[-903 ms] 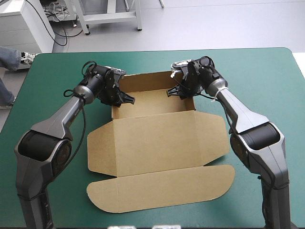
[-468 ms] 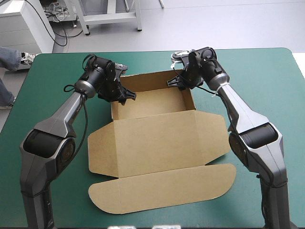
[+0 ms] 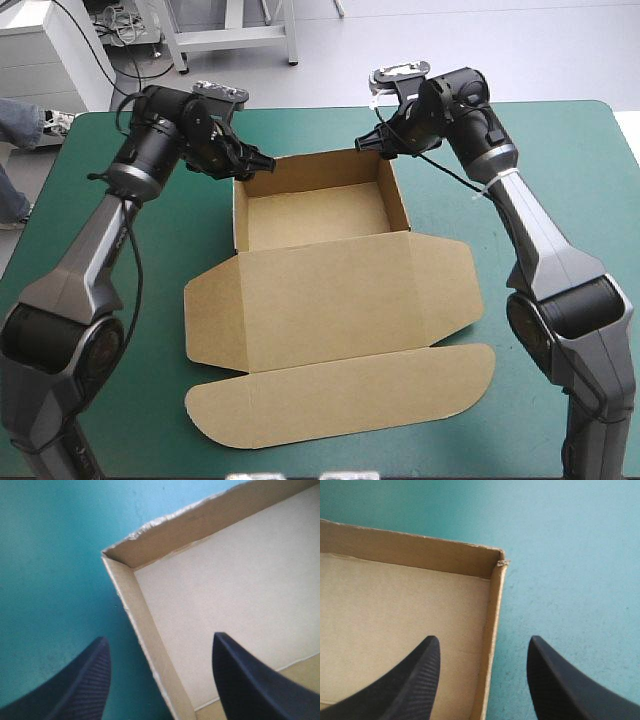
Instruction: Fold the box
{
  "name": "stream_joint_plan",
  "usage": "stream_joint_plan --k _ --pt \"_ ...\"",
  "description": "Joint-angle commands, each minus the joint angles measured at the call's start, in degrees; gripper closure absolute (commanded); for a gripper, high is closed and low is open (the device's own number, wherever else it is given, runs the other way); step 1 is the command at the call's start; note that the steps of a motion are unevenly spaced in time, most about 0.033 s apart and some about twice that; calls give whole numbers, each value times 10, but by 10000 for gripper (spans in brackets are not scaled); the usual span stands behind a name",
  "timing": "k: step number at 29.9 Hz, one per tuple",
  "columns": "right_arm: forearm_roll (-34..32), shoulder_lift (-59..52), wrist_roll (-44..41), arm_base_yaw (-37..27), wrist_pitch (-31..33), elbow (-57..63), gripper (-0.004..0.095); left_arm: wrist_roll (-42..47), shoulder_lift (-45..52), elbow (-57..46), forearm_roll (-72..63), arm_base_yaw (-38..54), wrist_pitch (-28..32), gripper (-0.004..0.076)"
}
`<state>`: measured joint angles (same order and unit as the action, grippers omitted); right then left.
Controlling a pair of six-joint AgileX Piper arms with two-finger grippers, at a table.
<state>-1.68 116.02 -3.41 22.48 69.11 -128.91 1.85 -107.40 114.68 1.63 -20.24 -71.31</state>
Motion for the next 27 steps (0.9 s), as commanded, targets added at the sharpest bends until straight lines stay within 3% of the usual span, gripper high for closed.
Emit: stream_joint_plan --k 1,15,22,27 --pt "-6 -78 5 -4 -21 -19 415 -18 91 18 -2 -2 -17 295" --pt "-4 -144 5 -4 -21 -14 415 -45 347 -17 -20 -2 -17 379" --pt "-11 -143 5 -4 -21 67 415 -63 494 -220 -16 -2 -17 387" --pt "-12 -112 5 -4 -22 110 415 -63 596 -409 -16 -2 -2 475"
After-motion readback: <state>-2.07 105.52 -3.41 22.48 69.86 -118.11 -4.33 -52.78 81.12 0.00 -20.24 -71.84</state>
